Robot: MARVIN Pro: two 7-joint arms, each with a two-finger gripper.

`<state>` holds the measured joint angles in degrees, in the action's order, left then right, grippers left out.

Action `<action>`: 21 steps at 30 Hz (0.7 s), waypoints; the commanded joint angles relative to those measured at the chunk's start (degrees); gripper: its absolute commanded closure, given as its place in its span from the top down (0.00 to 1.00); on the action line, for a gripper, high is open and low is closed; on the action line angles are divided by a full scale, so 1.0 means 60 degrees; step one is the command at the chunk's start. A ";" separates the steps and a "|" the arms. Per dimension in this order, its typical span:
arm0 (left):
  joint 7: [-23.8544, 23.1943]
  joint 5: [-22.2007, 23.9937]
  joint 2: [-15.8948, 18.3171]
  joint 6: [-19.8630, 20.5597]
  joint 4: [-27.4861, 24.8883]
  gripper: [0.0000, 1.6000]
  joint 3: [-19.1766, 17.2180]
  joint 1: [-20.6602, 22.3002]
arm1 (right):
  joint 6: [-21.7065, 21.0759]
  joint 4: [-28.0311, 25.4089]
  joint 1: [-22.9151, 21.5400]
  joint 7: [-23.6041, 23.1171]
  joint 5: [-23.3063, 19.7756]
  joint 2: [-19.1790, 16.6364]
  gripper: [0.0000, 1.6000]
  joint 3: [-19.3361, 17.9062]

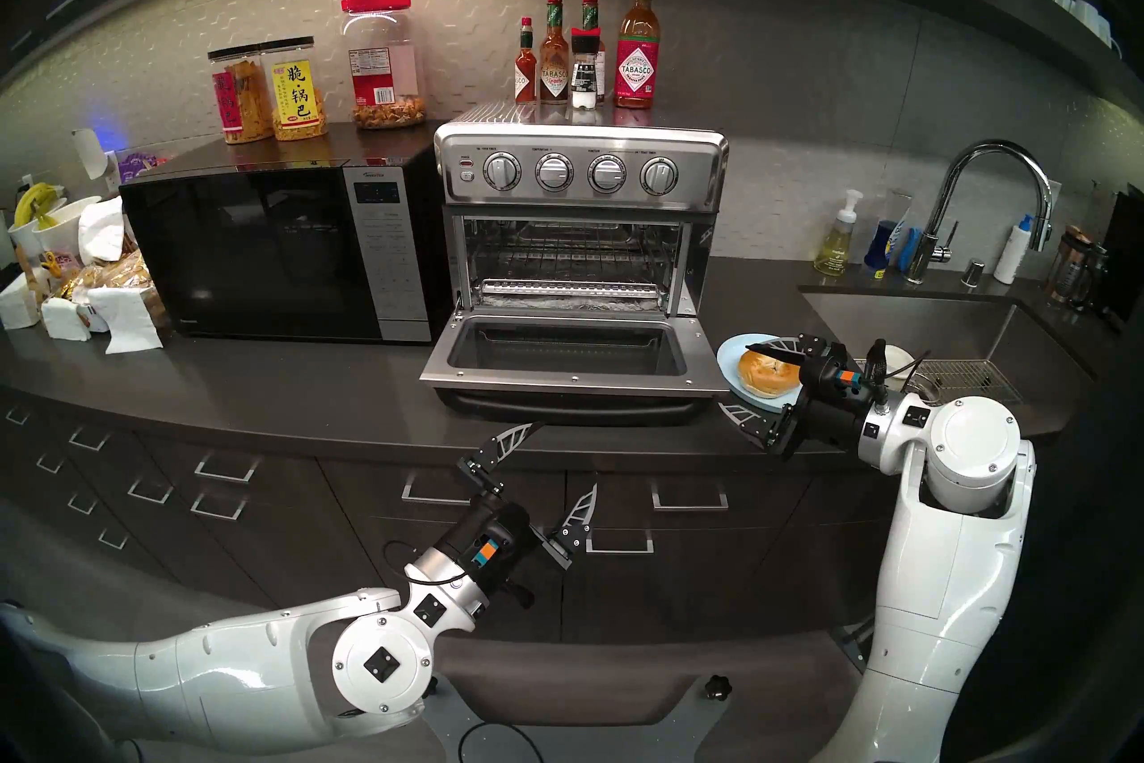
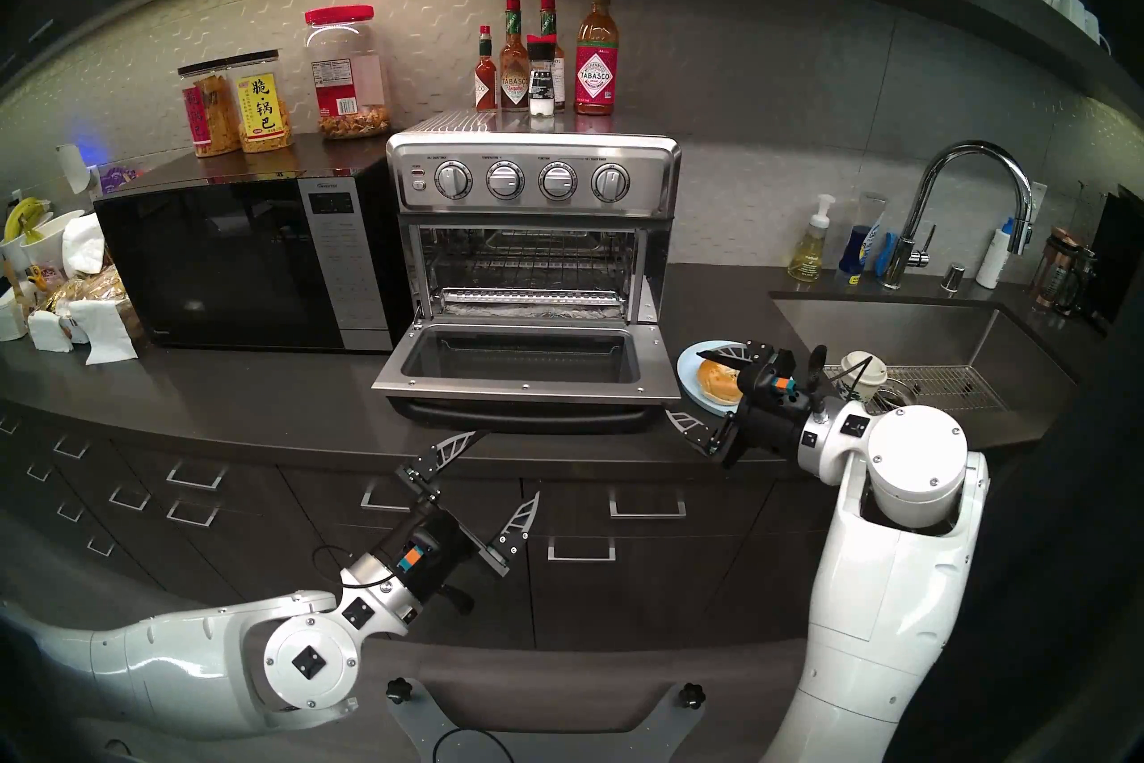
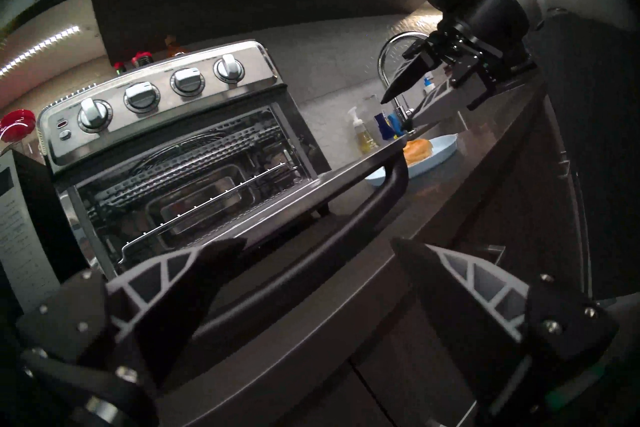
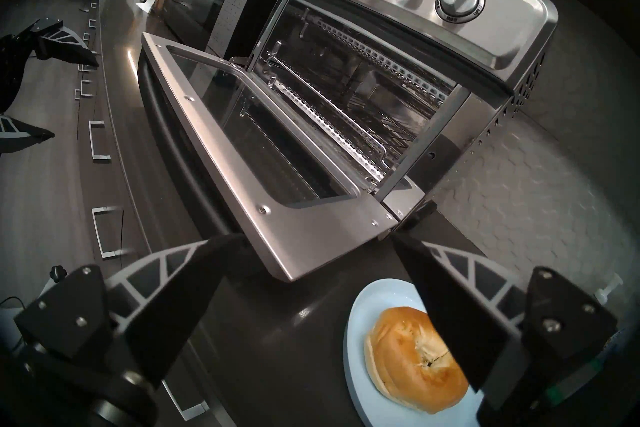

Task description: Open the oven and place the bagel inside on the rack

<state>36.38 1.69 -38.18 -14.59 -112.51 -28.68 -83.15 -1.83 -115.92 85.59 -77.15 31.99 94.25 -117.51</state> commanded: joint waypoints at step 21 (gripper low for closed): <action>0.2591 -0.1603 -0.2269 -0.4302 0.1639 1.00 -0.0043 -0.0060 | 0.0006 -0.0178 -0.0077 -0.0005 -0.0091 0.0022 1.00 -0.0003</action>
<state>48.48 -5.53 -47.12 -34.53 -103.79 -28.52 -84.17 -1.82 -115.96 85.60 -77.15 31.97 94.26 -117.51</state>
